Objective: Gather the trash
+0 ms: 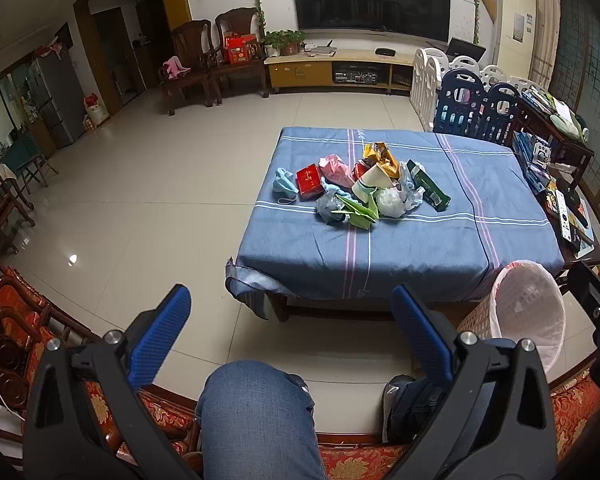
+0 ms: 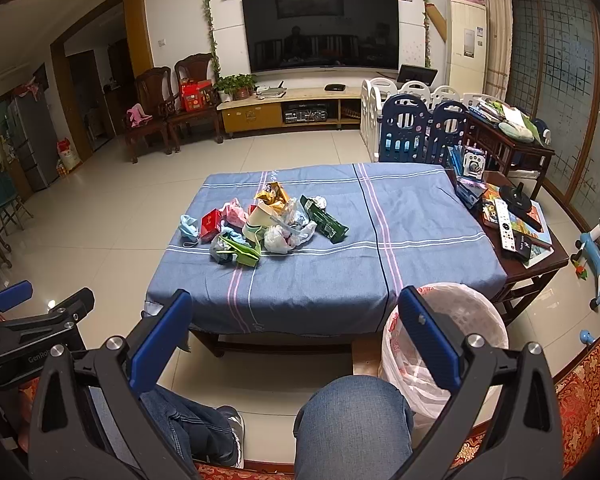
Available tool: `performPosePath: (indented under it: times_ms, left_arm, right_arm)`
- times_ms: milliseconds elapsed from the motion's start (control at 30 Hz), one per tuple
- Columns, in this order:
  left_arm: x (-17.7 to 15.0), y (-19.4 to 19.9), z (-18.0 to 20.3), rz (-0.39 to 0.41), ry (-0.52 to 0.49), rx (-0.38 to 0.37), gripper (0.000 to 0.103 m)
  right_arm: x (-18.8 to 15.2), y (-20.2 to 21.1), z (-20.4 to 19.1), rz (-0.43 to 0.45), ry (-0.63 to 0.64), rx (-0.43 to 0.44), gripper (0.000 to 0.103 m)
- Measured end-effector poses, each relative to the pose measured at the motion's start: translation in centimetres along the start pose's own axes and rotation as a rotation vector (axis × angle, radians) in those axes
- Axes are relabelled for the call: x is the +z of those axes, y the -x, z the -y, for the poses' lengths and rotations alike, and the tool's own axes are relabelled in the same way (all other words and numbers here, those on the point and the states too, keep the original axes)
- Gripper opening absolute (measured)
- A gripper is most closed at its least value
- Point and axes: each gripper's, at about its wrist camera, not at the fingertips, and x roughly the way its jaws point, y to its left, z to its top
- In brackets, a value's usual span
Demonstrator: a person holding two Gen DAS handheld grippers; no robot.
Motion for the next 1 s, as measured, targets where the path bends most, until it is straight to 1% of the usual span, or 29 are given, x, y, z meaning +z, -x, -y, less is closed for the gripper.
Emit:
performPosePath:
  times_ms: [633,867,1000]
  left_arm:
    - [-0.1,-1.0,0.3,-0.017,-0.018,-0.001,0.100]
    - [-0.2,-2.1,0.4,-0.018,-0.035,-0.020,0.100]
    - [-0.2,-3.0,0.5,-0.002,-0.019,-0.031,0.100]
  right_arm:
    - [-0.4,-0.9,0.3,-0.010,-0.003,-0.005,0.100]
    - [-0.8,-2.2,0.5,-0.031,-0.009,-0.008,0.100]
    - [-1.0,-3.4,0.5,-0.042,-0.007,-0.021,0.100]
